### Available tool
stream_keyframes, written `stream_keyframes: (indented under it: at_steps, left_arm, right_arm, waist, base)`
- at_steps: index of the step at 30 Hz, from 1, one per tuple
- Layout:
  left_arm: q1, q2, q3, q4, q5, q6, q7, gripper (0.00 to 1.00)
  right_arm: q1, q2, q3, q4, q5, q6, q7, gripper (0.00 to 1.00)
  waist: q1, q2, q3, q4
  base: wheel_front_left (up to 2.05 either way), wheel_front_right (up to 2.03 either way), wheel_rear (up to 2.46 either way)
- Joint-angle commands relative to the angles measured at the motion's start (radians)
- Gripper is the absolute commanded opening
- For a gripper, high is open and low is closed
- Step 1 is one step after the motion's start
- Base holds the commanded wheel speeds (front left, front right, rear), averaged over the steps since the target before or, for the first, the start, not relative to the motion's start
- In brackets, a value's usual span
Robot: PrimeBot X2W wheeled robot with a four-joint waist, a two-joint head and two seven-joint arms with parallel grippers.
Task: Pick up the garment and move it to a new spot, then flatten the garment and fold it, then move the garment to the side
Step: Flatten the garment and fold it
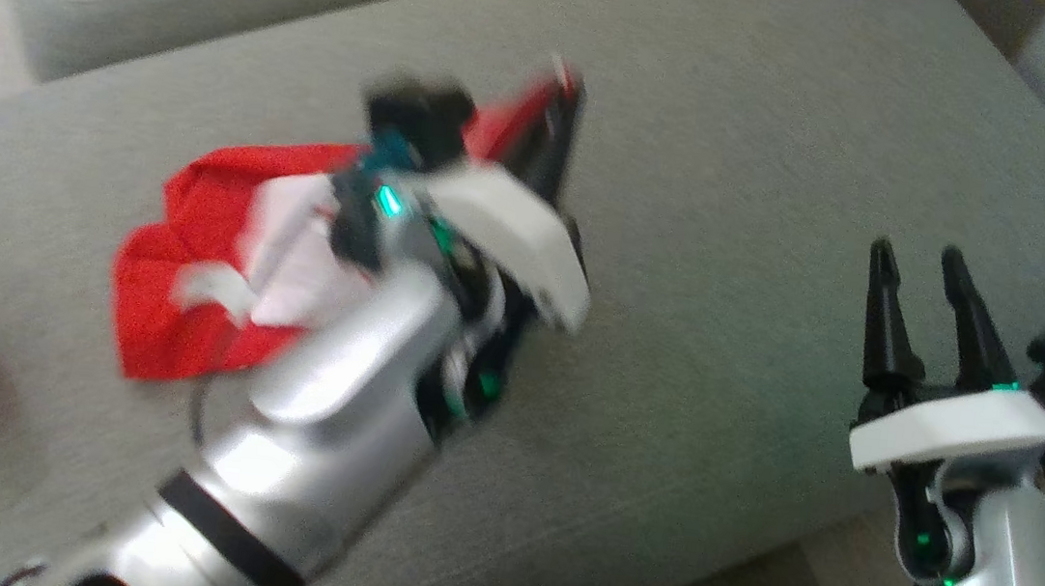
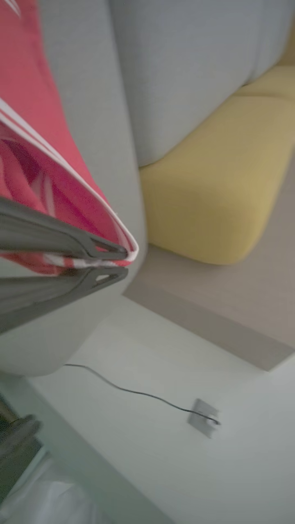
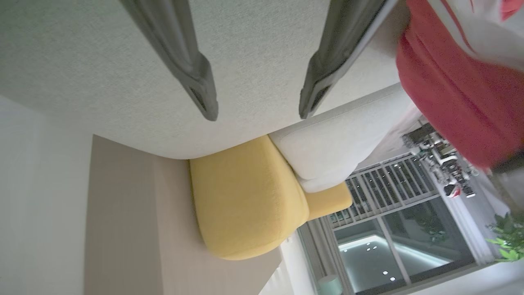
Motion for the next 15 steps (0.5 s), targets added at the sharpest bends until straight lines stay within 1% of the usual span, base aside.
stream_keyframes:
  at_steps: [1,3,4,5,6,10,13,15]
  left_arm:
    - [-0.031,0.019,-0.014,-0.019,-0.04,0.017,-0.019,0.0]
    - [-0.02,0.018,-0.103,0.014,-0.101,0.041,-0.025,0.0]
    - [-0.02,0.018,-0.142,0.026,-0.131,0.045,-0.029,0.0]
    - [-0.024,0.018,-0.179,0.037,-0.157,0.046,-0.034,0.33]
    - [-0.031,0.018,-0.215,0.052,-0.179,0.046,-0.036,1.0]
    - [-0.082,0.018,-0.33,0.084,-0.237,0.038,-0.052,1.0]
    - [-0.115,0.018,-0.389,0.083,-0.287,0.016,-0.058,1.0]
    - [-0.133,0.018,-0.414,0.093,-0.308,0.004,-0.062,1.0]
  right_arm:
    - [-0.063,-0.01,0.036,-0.028,0.015,0.0,-0.018,1.0]
    - [-0.086,-0.01,0.063,-0.017,0.033,0.0,-0.031,1.0]
    - [-0.095,-0.01,0.076,-0.012,0.042,0.0,-0.037,1.0]
    - [-0.103,-0.01,0.091,-0.007,0.05,0.0,-0.042,1.0]
    - [-0.11,-0.01,0.104,-0.002,0.058,0.0,-0.048,1.0]
    - [-0.122,-0.01,0.136,0.011,0.076,0.0,-0.067,1.0]
    - [-0.123,-0.01,0.141,0.018,0.074,0.0,-0.074,1.0]
    - [-0.123,-0.01,0.135,0.02,0.067,0.0,-0.078,1.0]
  waist:
    - [0.0,-0.0001,0.059,-0.083]
    - [0.0,-0.0001,0.079,-0.123]
    - [0.0,-0.0001,0.088,-0.139]
    - [0.0,-0.0001,0.096,-0.154]
    - [0.0,-0.0001,0.103,-0.166]
    - [0.0,-0.0001,0.119,-0.181]
    - [0.0,-0.0001,0.12,-0.161]
    - [0.0,-0.0001,0.113,-0.136]
  base:
    - [0.0,0.0,0.0]
    - [0.0,0.0,0.0]
    - [0.0,0.0,0.0]
    - [0.0,0.0,0.0]
    - [0.0,0.0,0.0]
    - [0.0,0.0,0.0]
    - [0.0,0.0,0.0]
    - [0.0,0.0,0.0]
